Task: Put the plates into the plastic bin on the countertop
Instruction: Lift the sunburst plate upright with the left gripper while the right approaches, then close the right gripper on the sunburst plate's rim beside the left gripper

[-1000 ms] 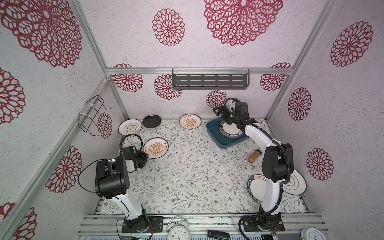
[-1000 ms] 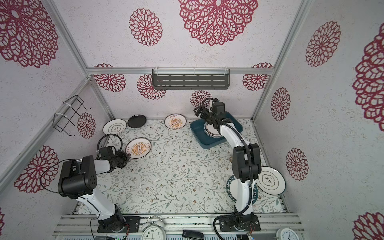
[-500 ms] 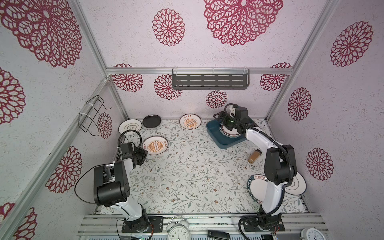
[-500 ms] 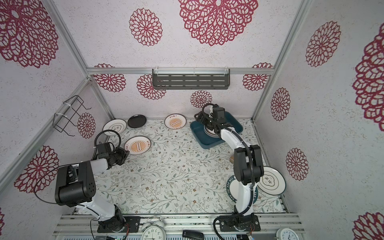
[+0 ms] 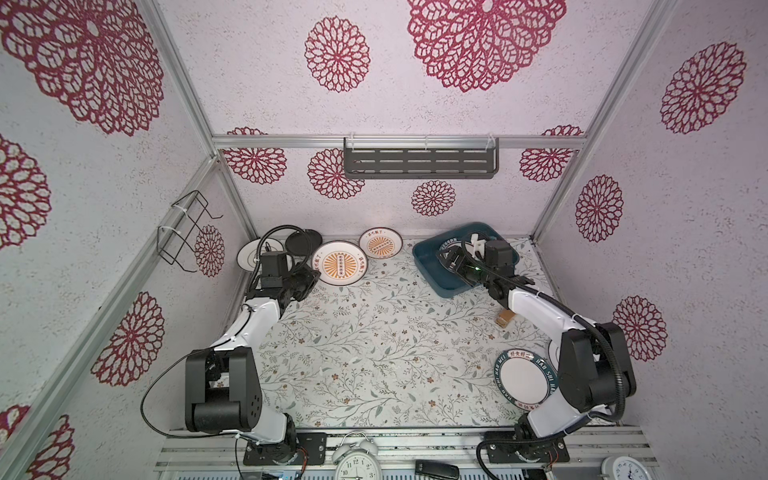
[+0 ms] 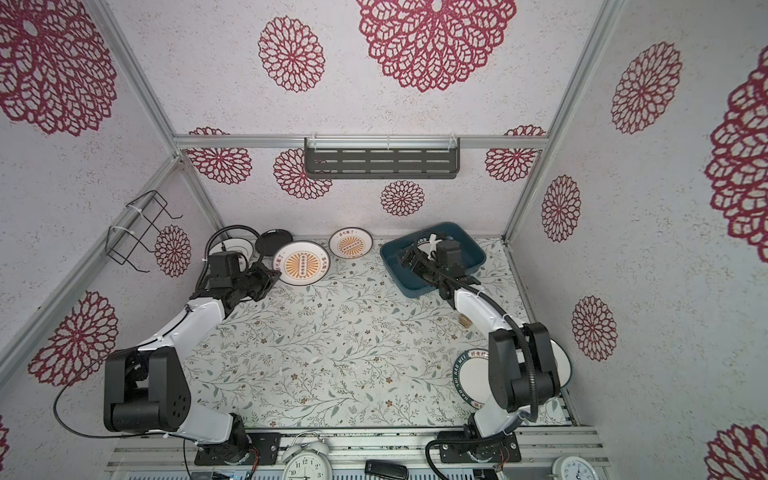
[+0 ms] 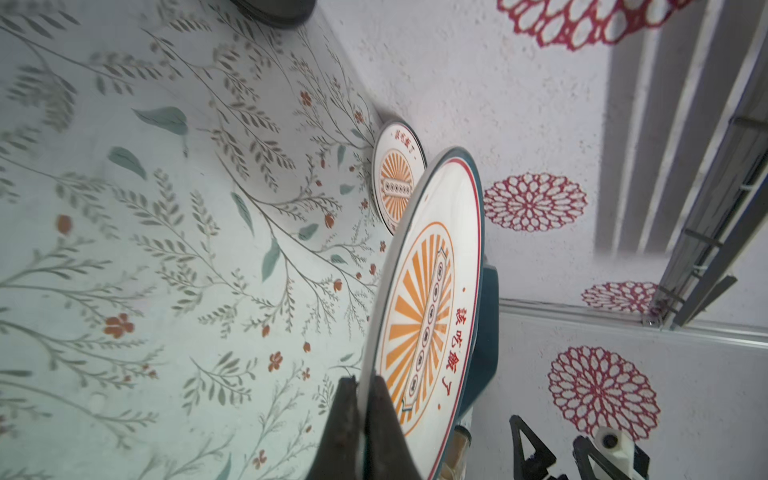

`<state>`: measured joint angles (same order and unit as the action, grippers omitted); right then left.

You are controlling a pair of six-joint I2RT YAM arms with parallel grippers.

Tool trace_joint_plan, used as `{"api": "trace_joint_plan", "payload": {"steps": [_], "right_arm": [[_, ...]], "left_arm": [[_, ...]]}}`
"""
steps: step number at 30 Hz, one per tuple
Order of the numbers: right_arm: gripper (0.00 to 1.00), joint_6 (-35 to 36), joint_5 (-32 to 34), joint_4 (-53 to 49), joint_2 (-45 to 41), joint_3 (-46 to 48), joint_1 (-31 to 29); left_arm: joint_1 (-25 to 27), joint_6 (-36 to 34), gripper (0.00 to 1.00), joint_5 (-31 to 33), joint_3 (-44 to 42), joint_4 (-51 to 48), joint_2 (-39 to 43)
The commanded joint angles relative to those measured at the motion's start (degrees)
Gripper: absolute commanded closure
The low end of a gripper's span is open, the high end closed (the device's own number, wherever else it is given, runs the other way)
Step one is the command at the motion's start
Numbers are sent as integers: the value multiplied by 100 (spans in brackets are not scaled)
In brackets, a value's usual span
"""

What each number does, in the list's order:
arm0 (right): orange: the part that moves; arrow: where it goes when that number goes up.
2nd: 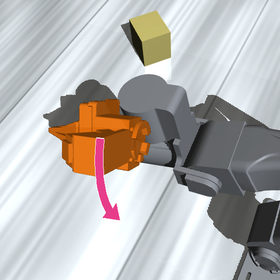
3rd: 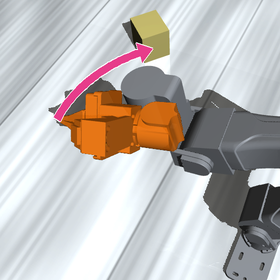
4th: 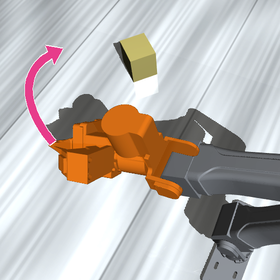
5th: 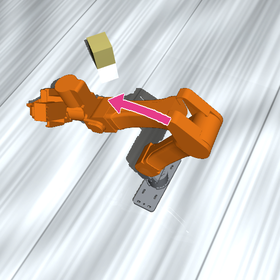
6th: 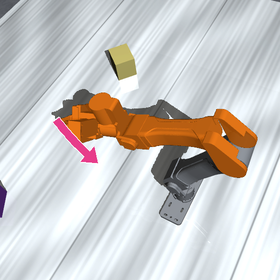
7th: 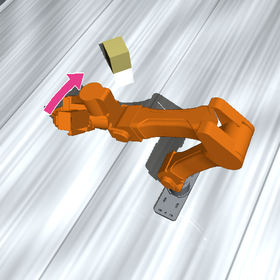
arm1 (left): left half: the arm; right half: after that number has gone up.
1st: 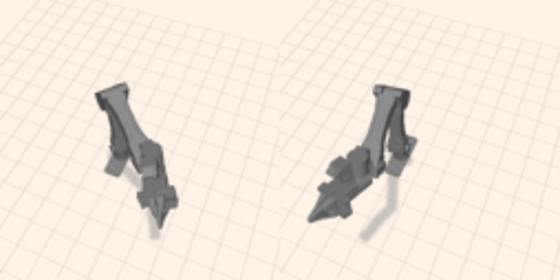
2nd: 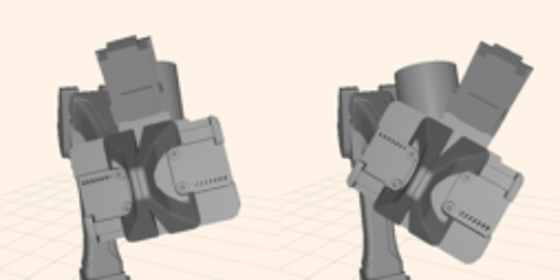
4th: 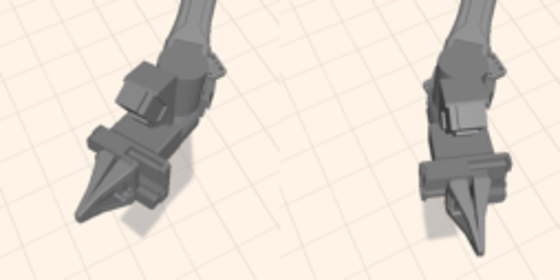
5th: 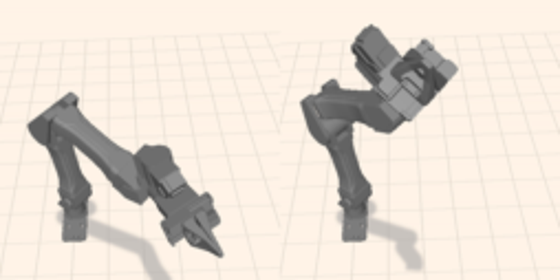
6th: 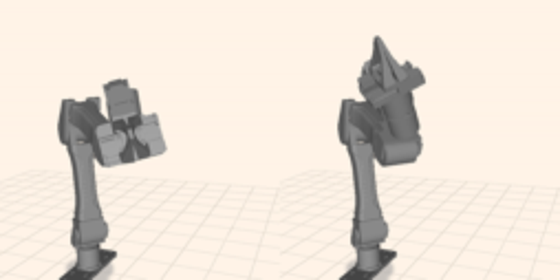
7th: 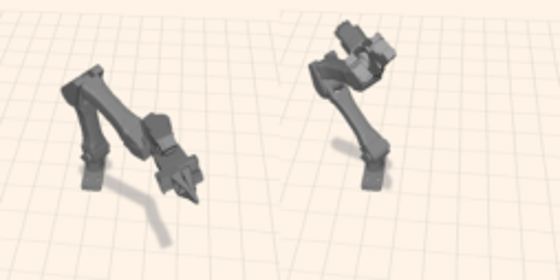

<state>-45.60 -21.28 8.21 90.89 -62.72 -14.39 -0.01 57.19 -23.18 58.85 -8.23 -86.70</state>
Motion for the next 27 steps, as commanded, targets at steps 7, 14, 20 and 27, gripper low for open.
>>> {"api": "trace_joint_plan", "payload": {"steps": [7,14,20,27], "right_arm": [[3,-274,-372,687,-950,724,-260],[10,-501,-615,951,-1389,1218,-537],[17,-467,-578,702,-1711,1444,-604],[25,-357,-467,202,-1936,1612,-604]], "left_arm": [[1213,242,100,89,470,-594,139],[2027,488,100,394,443,-448,260],[2555,585,100,589,459,-277,320],[2900,607,100,771,465,-161,485]]}}
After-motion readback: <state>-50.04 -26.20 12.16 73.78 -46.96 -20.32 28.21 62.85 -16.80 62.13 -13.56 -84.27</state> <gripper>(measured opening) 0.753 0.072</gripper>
